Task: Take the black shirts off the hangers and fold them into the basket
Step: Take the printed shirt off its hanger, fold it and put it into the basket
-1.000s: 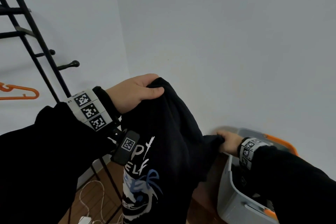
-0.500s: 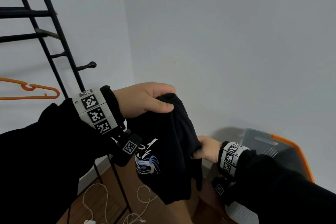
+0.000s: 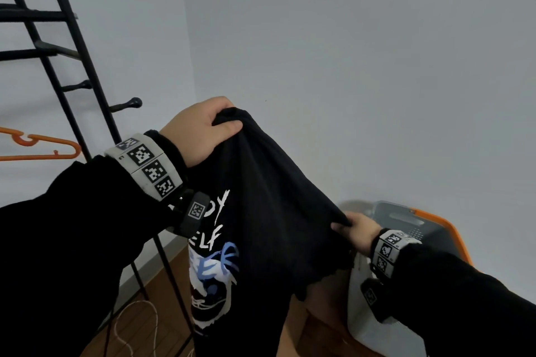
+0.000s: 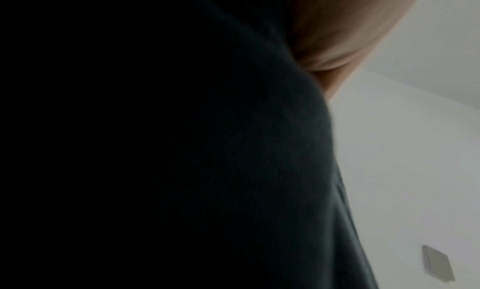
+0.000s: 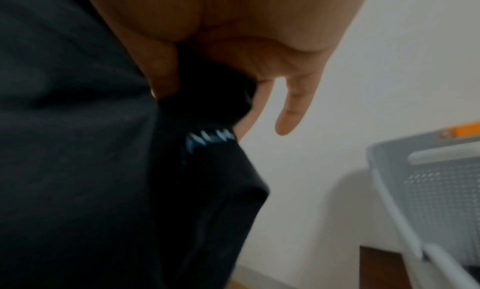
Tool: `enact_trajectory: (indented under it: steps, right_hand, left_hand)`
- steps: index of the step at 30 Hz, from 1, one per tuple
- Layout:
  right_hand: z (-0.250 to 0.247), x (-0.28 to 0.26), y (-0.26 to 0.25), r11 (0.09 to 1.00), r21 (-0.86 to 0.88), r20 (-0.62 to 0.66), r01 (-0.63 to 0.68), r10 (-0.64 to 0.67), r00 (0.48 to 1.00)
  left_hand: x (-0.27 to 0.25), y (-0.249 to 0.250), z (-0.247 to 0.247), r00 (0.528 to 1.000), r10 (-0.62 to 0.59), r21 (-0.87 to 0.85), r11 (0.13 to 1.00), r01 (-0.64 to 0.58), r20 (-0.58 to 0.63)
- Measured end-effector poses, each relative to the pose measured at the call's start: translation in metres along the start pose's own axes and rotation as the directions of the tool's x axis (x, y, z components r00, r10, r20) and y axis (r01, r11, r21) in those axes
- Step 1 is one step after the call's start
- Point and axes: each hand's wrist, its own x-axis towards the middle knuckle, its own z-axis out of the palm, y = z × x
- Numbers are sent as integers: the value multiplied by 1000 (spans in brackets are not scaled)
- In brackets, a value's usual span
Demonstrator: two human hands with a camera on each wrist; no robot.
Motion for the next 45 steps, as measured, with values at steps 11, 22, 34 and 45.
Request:
enact_trajectory:
  steps: [11,22,34,45]
  right_hand:
    - [-85,0,30,995,-85,-240,-60,38,970]
    - [-179,-8,112,988,-51,-423,-149,114,899]
    - [-292,-2,234,964,23,-446,-265,247,860]
    - [-283,31,234,964,139,-359,-226,262,896]
  left_hand:
    - [42,26,31,989,81,94,993,-70,-121]
    - [89,127,108,984,124,127,986,-108,-129]
    - [105,284,218,955,295,146,944,-294,15]
    - [139,259,241,990,140,311,942,-130,-10]
